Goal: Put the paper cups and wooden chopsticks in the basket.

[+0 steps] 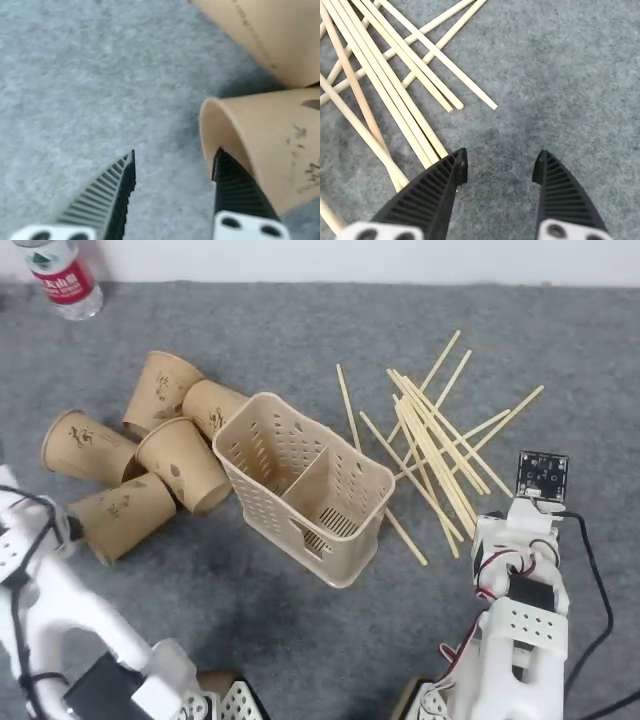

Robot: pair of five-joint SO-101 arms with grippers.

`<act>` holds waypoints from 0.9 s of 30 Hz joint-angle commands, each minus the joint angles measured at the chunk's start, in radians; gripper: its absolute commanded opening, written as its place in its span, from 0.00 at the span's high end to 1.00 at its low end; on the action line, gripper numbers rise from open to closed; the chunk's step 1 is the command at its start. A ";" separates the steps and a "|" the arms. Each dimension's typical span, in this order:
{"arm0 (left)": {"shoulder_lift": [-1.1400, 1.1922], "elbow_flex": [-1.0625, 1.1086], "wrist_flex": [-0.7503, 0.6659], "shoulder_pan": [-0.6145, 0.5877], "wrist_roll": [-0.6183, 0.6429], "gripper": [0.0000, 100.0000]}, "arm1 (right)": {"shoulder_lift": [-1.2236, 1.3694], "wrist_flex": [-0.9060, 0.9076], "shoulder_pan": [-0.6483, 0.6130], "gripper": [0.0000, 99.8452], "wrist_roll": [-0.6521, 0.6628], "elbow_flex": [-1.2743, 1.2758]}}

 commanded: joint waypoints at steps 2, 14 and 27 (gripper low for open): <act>-0.014 -0.058 0.017 0.106 0.097 0.76 | -0.025 -0.018 -0.005 0.78 -0.008 -0.009; -0.006 -0.366 0.210 0.460 0.342 0.76 | -0.025 -0.018 -0.005 0.78 -0.008 -0.009; -0.003 -0.289 0.046 0.439 0.344 0.76 | -0.025 -0.019 -0.007 0.78 -0.008 -0.009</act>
